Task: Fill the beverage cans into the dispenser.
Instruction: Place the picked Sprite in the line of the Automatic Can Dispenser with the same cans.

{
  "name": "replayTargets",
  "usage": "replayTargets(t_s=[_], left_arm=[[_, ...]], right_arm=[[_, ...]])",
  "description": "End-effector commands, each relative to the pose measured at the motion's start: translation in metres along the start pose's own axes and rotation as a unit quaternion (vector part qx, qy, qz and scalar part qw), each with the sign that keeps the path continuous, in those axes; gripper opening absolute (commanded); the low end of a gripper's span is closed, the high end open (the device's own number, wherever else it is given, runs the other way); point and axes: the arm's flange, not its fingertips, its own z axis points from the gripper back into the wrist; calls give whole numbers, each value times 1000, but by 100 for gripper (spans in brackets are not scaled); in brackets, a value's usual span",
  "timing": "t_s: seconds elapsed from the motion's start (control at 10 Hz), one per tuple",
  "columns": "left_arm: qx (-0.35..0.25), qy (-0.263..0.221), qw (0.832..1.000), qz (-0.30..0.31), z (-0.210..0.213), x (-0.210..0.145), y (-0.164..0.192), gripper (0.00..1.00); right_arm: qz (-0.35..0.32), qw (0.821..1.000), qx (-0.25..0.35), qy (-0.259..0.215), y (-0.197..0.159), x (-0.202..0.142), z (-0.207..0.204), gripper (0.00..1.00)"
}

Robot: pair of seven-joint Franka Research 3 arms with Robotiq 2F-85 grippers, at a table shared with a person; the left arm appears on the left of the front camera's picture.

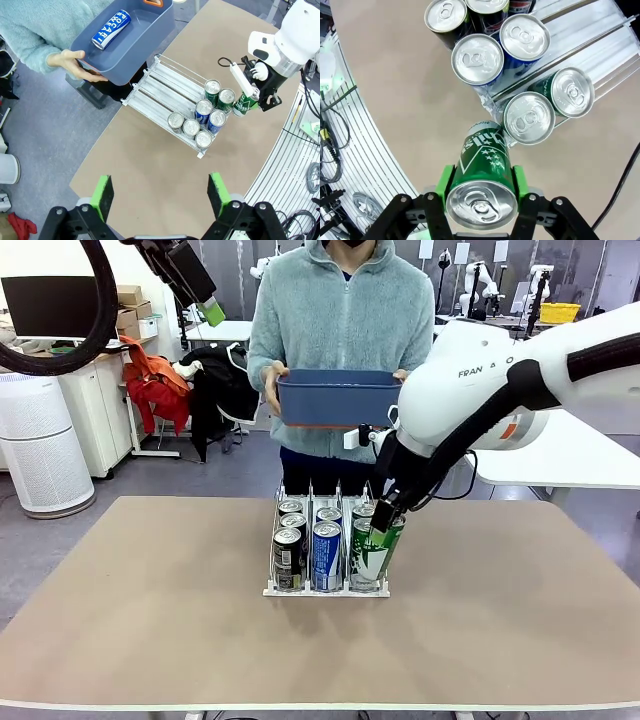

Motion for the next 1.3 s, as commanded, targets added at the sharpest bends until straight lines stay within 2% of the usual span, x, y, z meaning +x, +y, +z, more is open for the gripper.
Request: replayTargets(t_s=[0.0, 0.2, 0.7, 1.2], left_arm=[[0, 0, 1000, 1, 1, -2, 1, 100], [0, 0, 1000, 1, 1, -2, 1, 100], [0, 0, 1000, 1, 1, -2, 1, 100], [0, 0, 1000, 1, 1, -2, 1, 100]], right_arm=[[7, 1000, -9, -9, -10, 9, 4, 58], [-2, 1000, -22, -17, -20, 19, -3, 58], [-5, 999, -35, 0, -53, 38, -19, 58], [1, 1000, -19, 15, -58, 47, -43, 58]])
